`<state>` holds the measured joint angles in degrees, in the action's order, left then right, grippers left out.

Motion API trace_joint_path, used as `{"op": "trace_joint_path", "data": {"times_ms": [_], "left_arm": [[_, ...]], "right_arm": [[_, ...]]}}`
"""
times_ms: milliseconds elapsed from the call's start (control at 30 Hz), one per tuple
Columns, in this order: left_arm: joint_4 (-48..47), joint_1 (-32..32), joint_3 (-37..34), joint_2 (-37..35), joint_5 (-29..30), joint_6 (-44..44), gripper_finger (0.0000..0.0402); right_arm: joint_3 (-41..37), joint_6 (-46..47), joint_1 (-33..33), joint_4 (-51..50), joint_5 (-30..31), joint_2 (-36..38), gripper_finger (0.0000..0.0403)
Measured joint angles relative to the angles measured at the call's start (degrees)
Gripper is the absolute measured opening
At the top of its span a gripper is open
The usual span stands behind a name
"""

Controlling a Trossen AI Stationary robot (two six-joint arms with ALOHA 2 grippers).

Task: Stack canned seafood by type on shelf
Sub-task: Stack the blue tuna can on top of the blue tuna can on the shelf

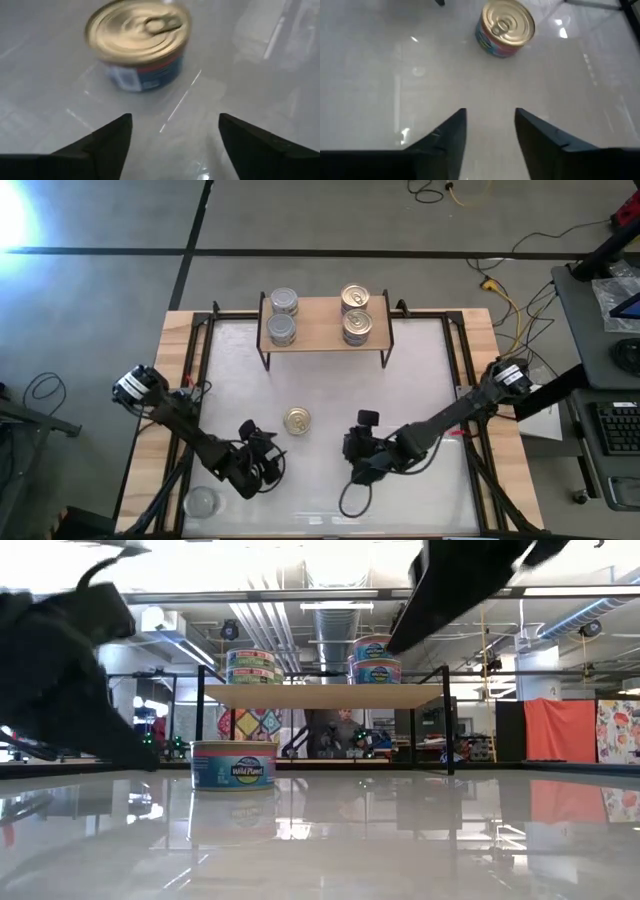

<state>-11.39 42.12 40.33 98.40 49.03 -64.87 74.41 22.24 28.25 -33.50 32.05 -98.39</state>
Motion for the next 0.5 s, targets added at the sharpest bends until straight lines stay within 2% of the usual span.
{"op": "trace_joint_path", "data": {"times_ms": [300,500], "left_arm": [[1.4,-0.9,-0.7,4.6,1.1,-6.0,0.0348],[2.6,-0.9,0.7,8.5,4.1,-7.2,0.0374]], "right_arm": [[0.0,-6.5,-8.1,2.8,-0.6,-5.5,0.0277],[0.1,-12.2,-14.7,8.2,-0.6,-8.9,0.0325]]}}
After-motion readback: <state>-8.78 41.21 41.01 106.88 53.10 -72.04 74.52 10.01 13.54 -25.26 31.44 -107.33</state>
